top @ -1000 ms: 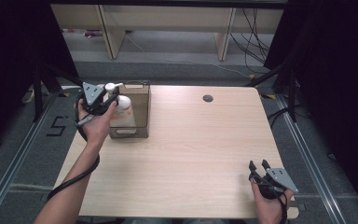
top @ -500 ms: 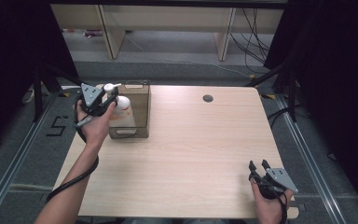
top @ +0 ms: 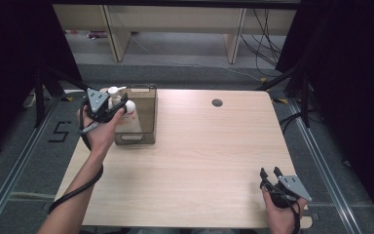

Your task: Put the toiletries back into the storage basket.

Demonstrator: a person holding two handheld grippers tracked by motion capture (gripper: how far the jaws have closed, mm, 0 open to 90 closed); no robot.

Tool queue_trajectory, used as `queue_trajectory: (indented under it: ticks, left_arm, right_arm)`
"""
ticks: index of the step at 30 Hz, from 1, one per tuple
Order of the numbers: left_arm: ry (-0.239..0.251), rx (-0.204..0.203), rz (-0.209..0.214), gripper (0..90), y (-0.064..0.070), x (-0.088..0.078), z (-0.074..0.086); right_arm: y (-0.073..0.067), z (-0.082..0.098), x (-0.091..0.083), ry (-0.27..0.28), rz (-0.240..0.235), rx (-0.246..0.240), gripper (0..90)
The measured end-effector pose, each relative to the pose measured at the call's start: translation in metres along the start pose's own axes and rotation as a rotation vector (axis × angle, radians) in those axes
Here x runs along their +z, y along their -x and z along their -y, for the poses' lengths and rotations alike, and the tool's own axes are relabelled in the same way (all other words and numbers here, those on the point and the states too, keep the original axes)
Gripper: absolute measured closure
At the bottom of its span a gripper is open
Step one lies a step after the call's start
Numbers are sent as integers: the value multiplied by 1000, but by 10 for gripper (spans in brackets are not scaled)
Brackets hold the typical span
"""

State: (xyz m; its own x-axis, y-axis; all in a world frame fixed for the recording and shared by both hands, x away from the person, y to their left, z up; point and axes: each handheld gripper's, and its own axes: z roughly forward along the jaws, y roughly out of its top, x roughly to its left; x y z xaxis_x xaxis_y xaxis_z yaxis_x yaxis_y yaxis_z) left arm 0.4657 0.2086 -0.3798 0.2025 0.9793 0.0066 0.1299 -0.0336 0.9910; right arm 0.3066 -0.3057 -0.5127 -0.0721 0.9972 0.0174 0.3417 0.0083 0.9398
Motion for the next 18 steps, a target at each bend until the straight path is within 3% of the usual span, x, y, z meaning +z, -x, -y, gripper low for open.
queue_trajectory:
  ticks: [6, 9, 13, 18]
  left_arm:
    - [11, -8, 15, 326, -3, -6, 3]
    - [13, -16, 34, 320, -5, -11, 6]
    - [19, -18, 45, 319, -6, -22, 13]
    - [32, 3, 50, 326, -7, -37, 24]
  right_arm:
    - [1, 0, 0, 3, 3, -12, 487]
    - [1, 0, 1, 12, 2, -12, 486]
    - [2, -1, -1, -15, 9, -13, 484]
    - [1, 0, 0, 3, 2, -5, 484]
